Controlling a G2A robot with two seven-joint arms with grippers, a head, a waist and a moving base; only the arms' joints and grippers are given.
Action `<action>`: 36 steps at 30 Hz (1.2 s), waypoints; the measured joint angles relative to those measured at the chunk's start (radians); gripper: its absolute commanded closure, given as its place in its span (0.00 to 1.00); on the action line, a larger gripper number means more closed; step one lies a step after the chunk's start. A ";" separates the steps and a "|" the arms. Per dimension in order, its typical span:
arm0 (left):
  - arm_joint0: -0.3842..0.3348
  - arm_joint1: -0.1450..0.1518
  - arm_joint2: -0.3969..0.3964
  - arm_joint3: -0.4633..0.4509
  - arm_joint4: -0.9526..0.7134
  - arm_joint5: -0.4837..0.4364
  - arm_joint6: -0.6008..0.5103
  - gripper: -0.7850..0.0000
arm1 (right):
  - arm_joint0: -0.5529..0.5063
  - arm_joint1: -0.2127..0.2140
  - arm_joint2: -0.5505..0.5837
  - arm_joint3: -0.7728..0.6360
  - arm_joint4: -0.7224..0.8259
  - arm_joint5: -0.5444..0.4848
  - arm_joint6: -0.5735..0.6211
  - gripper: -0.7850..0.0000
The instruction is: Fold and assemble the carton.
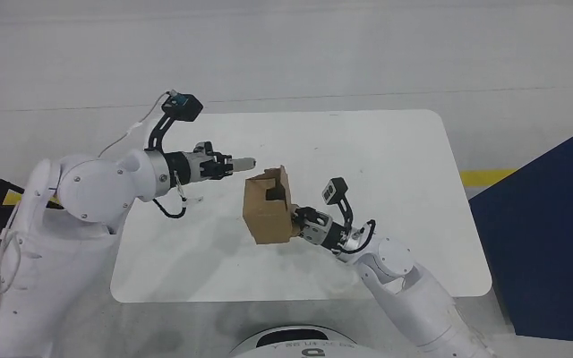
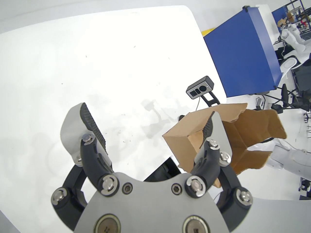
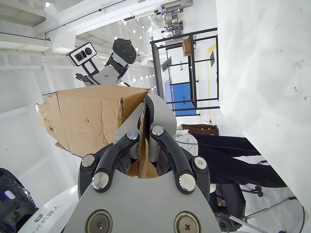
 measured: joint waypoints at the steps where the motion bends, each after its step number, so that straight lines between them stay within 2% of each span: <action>1: -0.019 -0.002 0.020 0.003 -0.003 0.004 -0.010 0.00 | -0.002 0.000 0.000 0.000 -0.002 -0.003 -0.001 1.00; 4: -0.077 -0.010 0.084 0.007 -0.002 -0.008 -0.048 0.00 | -0.013 0.002 0.006 -0.005 -0.007 -0.012 -0.003 1.00; 9: -0.131 -0.018 0.150 0.024 0.013 -0.008 -0.085 0.00 | -0.033 0.005 0.018 -0.013 -0.008 -0.022 -0.001 1.00; 16: -0.162 -0.023 0.213 0.033 0.071 0.002 -0.114 0.00 | -0.040 0.005 0.016 -0.020 -0.017 -0.022 -0.001 1.00; 24: -0.171 -0.024 0.232 0.026 0.109 0.011 -0.125 0.00 | -0.031 0.003 0.009 -0.014 -0.013 -0.017 0.002 1.00; 27: -0.168 -0.023 0.220 0.023 0.105 0.010 -0.109 0.00 | -0.028 0.003 0.008 -0.010 -0.009 -0.019 0.003 1.00; 36: -0.134 -0.009 0.056 -0.030 -0.075 -0.055 -0.088 0.00 | -0.041 0.004 0.024 0.002 0.018 -0.045 0.017 1.00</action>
